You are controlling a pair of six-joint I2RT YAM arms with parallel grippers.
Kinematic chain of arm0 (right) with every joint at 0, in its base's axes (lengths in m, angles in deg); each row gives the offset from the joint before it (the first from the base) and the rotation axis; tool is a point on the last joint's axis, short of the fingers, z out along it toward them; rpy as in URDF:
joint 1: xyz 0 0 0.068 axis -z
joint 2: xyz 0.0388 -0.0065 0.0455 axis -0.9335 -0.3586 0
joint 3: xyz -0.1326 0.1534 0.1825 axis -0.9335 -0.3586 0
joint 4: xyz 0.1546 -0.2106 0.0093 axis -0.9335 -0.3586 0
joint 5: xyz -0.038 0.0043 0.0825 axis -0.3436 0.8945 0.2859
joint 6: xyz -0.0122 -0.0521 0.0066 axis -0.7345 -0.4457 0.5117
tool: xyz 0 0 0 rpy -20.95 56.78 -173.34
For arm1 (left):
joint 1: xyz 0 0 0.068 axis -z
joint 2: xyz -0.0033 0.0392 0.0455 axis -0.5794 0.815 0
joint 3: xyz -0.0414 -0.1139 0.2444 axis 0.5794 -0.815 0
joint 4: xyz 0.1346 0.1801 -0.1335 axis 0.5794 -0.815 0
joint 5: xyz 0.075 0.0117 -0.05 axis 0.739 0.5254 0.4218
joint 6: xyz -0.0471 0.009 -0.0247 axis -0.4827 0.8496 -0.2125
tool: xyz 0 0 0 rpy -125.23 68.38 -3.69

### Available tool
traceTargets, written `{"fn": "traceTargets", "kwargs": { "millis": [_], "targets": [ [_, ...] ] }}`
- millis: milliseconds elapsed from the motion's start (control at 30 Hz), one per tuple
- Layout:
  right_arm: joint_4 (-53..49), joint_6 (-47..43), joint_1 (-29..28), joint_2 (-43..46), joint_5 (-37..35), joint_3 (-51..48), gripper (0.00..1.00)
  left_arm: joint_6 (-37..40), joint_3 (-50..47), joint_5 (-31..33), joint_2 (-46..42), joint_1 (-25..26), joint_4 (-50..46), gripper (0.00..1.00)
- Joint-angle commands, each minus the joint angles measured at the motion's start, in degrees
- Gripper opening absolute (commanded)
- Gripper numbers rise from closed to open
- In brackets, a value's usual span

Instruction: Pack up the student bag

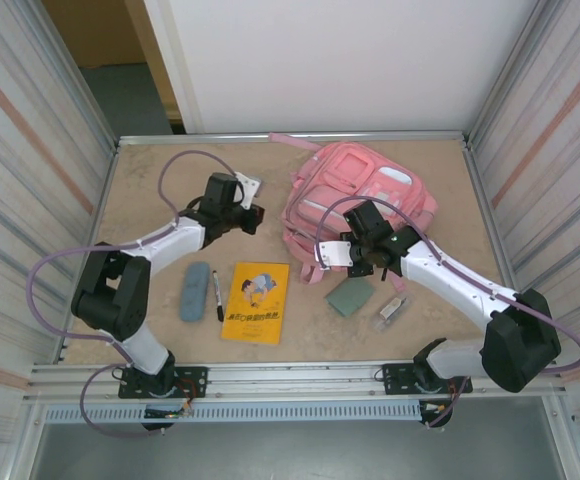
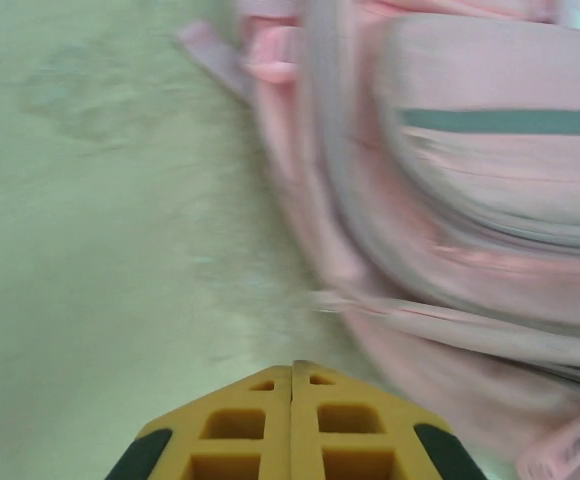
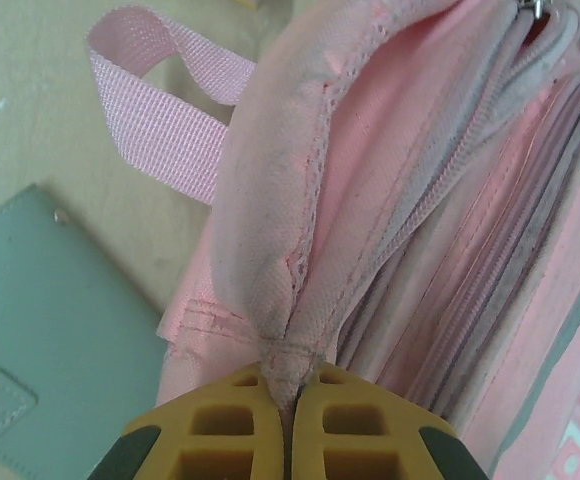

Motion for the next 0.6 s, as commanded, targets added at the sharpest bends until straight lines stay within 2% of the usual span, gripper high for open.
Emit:
{"fn": "traceTargets", "kwargs": {
  "millis": [0,67,133,200,233,267,333,433,500,567],
  "targets": [
    [-0.3,-2.0,0.7,1.1,-2.9,-0.4,0.0,0.9,-1.2,2.7,-1.4,0.8,0.1,0.0],
    [0.0,-2.1,0.7,1.2,-2.3,-0.2,0.0,1.3,-2.2,1.6,-1.8,0.5,0.8,0.0],
    [0.0,-2.0,0.6,1.7,-1.6,-0.5,0.0,1.6,-3.1,-6.7,-2.3,-0.4,2.3,0.0],
    [0.1,-2.2,0.5,2.3,-1.0,-0.9,0.0,2.4,-4.0,-17.5,-3.3,-0.2,3.5,0.14],
    [0.1,-2.5,0.5,2.4,-0.9,-1.0,0.0,3.4,-5.1,-20.5,-4.2,0.8,4.4,0.26],
    [0.2,-2.7,0.6,2.4,-0.7,-0.9,0.0,5.6,-6.4,-21.8,-5.1,2.1,5.3,0.32],
    [0.3,-2.8,0.6,2.4,-0.6,-0.5,0.0,9.5,-9.4,-20.7,-6.4,4.0,8.2,0.38],
    [0.6,-3.3,0.0,3.3,-0.2,-1.0,0.0,12.4,-12.0,-17.3,-6.4,4.7,13.1,0.4],
    [1.2,-3.6,-0.1,4.1,-0.1,-1.5,0.0,19.9,-13.9,-15.0,-6.5,5.5,16.0,0.41],
    [1.4,-3.8,-0.3,4.6,-0.1,-1.4,0.0,29.0,-16.8,-11.6,-6.8,7.4,20.2,0.55]
  ]
}}
